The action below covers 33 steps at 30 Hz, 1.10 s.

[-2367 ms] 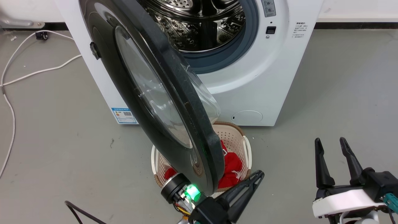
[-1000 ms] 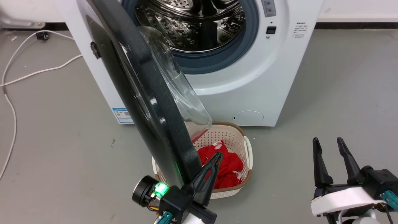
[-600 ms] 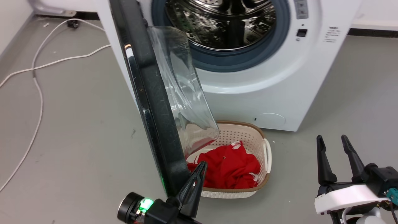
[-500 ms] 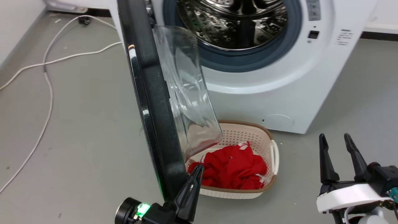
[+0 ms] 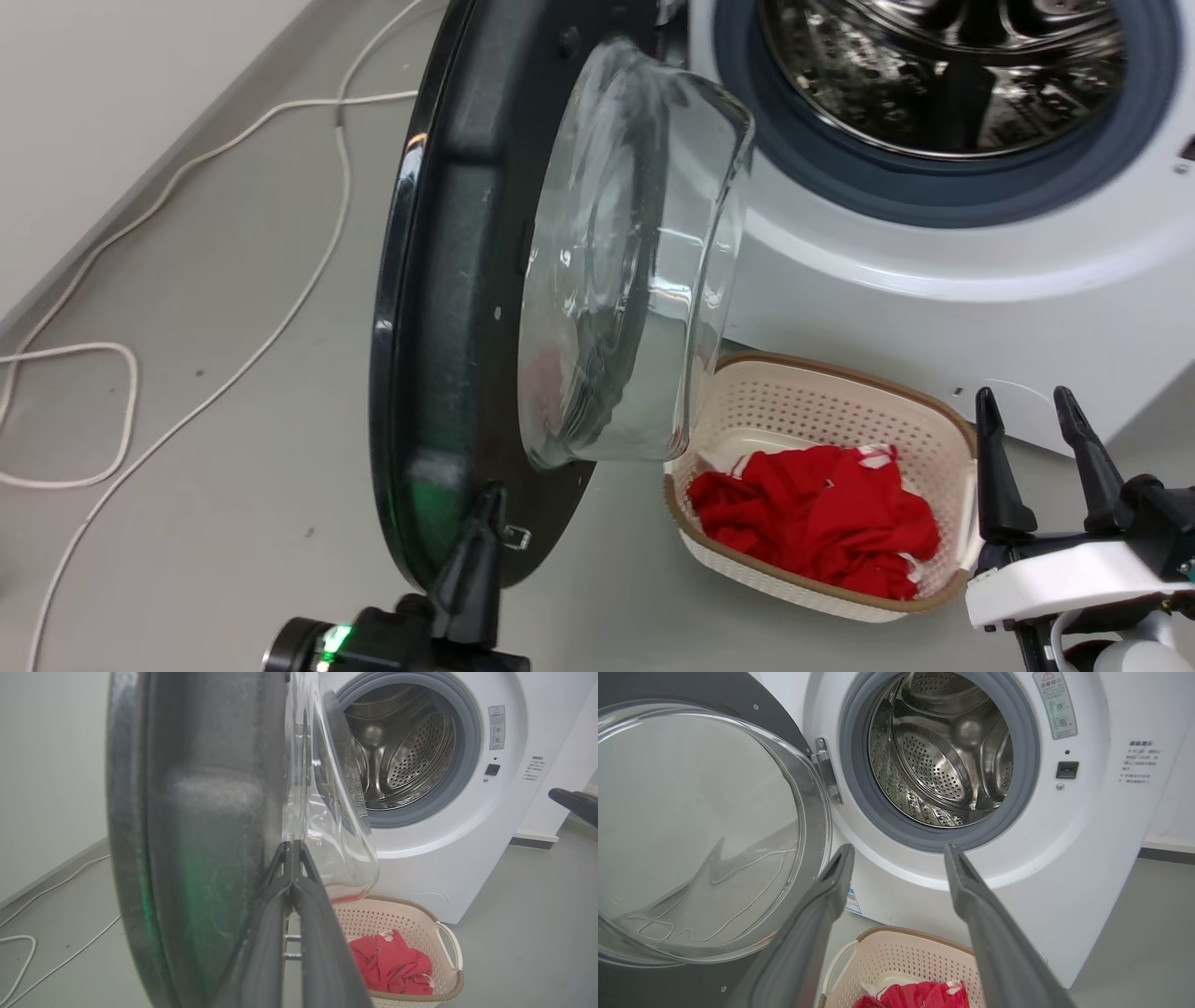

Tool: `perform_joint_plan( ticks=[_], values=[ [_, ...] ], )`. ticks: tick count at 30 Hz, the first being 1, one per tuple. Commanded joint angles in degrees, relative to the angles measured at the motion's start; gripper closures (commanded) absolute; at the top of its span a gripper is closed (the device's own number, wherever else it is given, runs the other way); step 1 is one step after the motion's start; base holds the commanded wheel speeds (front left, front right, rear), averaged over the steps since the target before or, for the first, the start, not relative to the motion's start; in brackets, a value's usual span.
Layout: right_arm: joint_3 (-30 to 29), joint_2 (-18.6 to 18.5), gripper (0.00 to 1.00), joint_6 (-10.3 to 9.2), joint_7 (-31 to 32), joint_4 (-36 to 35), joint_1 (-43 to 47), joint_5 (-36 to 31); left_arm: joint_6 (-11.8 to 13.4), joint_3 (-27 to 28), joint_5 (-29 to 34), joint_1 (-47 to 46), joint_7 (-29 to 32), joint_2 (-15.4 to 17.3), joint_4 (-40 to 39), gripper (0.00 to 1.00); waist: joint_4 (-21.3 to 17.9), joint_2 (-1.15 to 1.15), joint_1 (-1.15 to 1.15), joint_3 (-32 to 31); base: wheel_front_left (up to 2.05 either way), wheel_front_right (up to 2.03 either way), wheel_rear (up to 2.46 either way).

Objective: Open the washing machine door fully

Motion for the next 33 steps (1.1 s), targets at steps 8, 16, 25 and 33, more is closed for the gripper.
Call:
perform_joint_plan(
  ticks=[8, 16, 25, 33],
  values=[
    [0.40, 0.06, 0.00, -0.03, 1.52, -1.67, -0.65, -0.84, 0.76, 6.84, -2.87, -2.07, -2.10, 1.88, 4.53, 1.00, 4.58, 0.00, 0.00, 1.69, 0.00, 0.00, 0.00],
    [1.54, 0.06, 0.00, -0.03, 2.49, -2.59, -1.94, -1.35, 0.05, 15.40, -7.13, -6.49, -3.09, 2.13, 10.57, 1.00, 2.79, 0.00, 0.00, 3.41, 0.00, 0.00, 0.00],
    [1.70, 0.06, 0.00, -0.03, 2.80, -2.51, -3.44, -1.54, -3.94, 27.68, -8.65, -12.92, -3.30, 2.57, 17.14, 1.00, -0.16, 0.00, 0.00, 5.69, 0.00, 0.00, 0.00],
    [1.53, 0.06, 0.00, -0.03, 2.33, -2.01, -4.23, -1.48, -7.77, 35.61, -7.64, -17.51, -3.32, 3.51, 22.93, 1.00, -1.99, 0.00, 0.00, 7.23, 0.00, 0.00, 0.00]
  ],
)
